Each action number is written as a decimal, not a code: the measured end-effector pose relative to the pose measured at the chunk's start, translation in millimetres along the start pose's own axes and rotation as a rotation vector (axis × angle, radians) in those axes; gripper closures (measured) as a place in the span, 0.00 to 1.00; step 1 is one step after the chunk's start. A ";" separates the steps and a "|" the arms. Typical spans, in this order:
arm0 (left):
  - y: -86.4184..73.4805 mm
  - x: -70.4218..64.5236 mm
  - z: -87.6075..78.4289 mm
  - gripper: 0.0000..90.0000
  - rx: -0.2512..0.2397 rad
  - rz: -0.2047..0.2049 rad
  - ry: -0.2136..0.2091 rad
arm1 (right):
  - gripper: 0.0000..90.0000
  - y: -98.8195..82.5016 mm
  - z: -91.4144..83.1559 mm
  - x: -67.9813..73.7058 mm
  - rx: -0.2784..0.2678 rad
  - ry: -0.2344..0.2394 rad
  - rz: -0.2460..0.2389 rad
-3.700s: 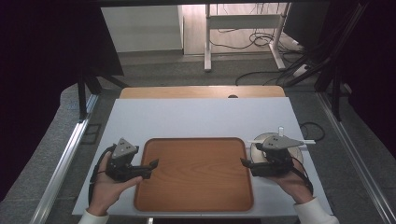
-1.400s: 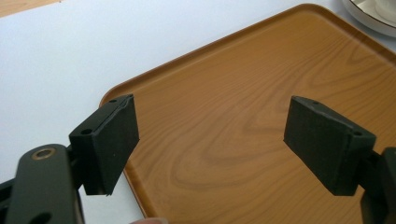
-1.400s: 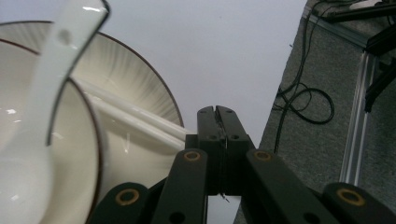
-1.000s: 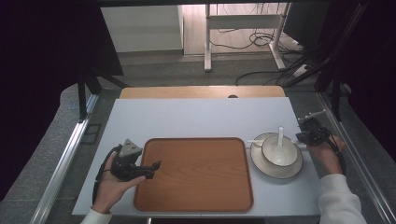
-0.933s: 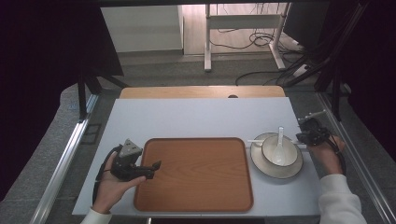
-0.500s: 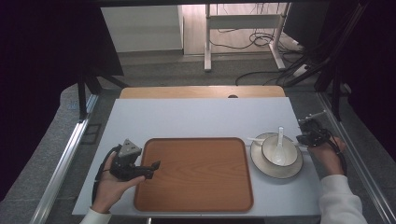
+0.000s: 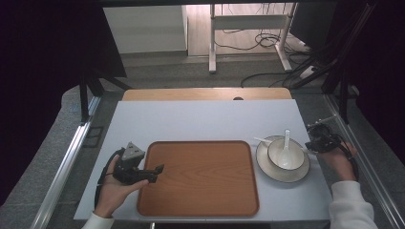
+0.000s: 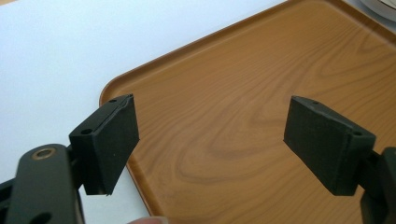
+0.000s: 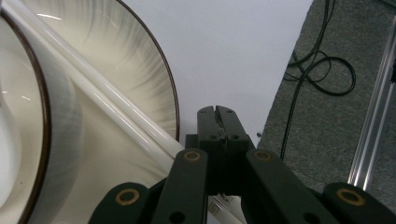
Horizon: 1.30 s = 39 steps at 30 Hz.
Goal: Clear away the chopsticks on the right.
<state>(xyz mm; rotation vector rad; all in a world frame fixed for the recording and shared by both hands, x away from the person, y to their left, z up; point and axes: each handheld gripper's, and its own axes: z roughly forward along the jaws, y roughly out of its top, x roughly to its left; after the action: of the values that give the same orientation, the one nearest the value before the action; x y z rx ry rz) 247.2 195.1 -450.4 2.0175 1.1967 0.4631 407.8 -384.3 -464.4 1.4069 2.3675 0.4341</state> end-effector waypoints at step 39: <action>3.4 -1.6 5.5 0.19 0.003 0.009 -0.010 | 0.99 -8.7 -20.9 14.7 -0.015 0.060 -0.060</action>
<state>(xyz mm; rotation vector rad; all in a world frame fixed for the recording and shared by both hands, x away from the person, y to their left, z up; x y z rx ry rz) 251.8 190.5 -451.4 2.0264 1.1828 0.4553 385.3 -376.9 -451.6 1.3305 2.4417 0.4831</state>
